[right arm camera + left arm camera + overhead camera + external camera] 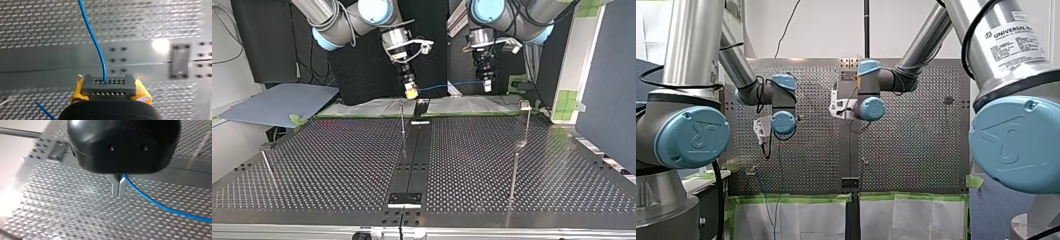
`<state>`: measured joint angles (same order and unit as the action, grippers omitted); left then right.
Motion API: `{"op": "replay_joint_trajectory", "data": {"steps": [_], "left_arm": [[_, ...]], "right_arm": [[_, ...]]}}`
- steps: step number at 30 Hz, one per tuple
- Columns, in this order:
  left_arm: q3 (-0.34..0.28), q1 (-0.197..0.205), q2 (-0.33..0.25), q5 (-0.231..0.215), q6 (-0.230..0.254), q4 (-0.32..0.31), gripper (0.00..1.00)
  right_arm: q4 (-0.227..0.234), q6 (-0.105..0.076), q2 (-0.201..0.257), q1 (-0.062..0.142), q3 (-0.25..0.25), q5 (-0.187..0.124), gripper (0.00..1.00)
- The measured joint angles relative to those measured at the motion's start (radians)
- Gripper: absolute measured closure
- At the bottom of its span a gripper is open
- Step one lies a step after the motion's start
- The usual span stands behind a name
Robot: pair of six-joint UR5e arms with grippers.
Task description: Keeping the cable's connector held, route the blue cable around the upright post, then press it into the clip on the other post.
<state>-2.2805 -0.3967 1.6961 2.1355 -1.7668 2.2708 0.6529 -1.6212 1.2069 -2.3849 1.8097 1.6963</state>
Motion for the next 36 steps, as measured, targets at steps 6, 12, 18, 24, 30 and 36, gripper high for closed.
{"op": "replay_joint_trajectory", "data": {"steps": [6,12,18,24,30,36], "left_arm": [[0.059,0.015,-0.059,-0.004,-0.009,0.059,1.0],[0.098,0.029,-0.123,-0.008,-0.036,0.123,1.0],[0.106,0.036,-0.184,-0.012,-0.055,0.184,1.0],[0.13,0.057,-0.244,-0.032,-0.071,0.239,1.0],[0.18,0.07,-0.302,-0.042,-0.078,0.282,1.0],[0.234,0.086,-0.313,-0.056,-0.079,0.316,1.0]], "right_arm": [[-0.046,-0.012,0.061,0.006,-0.058,-0.018,1.0],[-0.071,-0.029,0.088,0.016,-0.098,-0.034,1.0],[-0.09,-0.034,0.089,0.029,-0.129,-0.045,1.0],[-0.104,-0.032,0.08,0.037,-0.16,-0.078,1.0],[-0.141,-0.033,0.058,0.041,-0.214,-0.096,1.0],[-0.177,-0.042,0.053,0.042,-0.27,-0.115,1.0]]}}
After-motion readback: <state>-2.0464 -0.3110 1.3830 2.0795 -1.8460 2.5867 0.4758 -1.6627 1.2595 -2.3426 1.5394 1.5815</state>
